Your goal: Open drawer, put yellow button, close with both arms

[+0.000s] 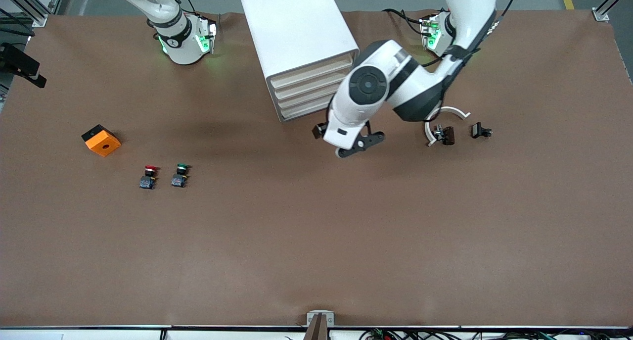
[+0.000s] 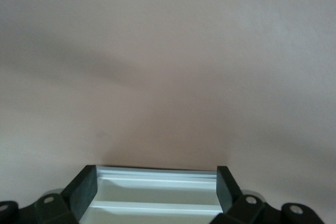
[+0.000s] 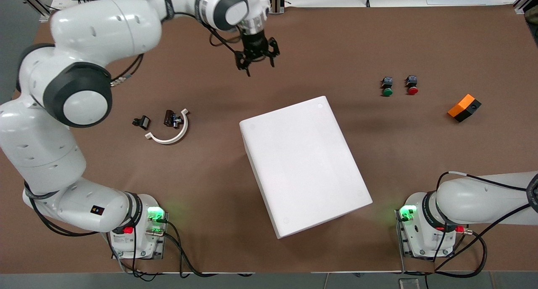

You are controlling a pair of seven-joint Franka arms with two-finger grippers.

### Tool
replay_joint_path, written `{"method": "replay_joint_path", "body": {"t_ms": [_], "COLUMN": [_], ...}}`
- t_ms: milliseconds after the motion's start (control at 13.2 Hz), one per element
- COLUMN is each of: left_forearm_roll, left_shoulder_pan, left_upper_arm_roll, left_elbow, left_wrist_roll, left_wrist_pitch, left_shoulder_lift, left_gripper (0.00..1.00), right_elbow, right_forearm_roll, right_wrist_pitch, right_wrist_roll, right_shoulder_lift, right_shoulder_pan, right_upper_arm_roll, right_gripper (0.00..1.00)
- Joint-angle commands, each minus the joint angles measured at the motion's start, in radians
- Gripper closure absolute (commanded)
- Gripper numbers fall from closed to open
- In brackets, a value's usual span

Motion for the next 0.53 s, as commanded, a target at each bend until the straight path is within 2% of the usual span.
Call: {"method": "replay_joint_path", "body": {"t_ms": [0, 453], "left_forearm_roll": [-0.004, -0.005], "left_shoulder_pan": [0.120, 0.429], "left_upper_arm_roll": [-0.007, -0.010], "left_elbow": [-0.013, -0.023], "left_wrist_roll": [0.164, 0.628], "left_wrist_pitch": [-0.130, -0.361], "left_shoulder_lift": [-0.087, -0.283], "left_gripper": [0.00, 0.00], "right_elbow": [-0.028, -0.025], "right_forearm_roll": [-0.003, -0.003], "right_wrist_pitch": [0.001, 0.003], "right_wrist_roll": [0.008, -0.003], "right_shoulder_lift": [-0.031, -0.031], "right_shoulder_pan": [-0.006, -0.012], "right_upper_arm_roll": [0.000, 0.000], "right_gripper": [0.00, 0.00]}}
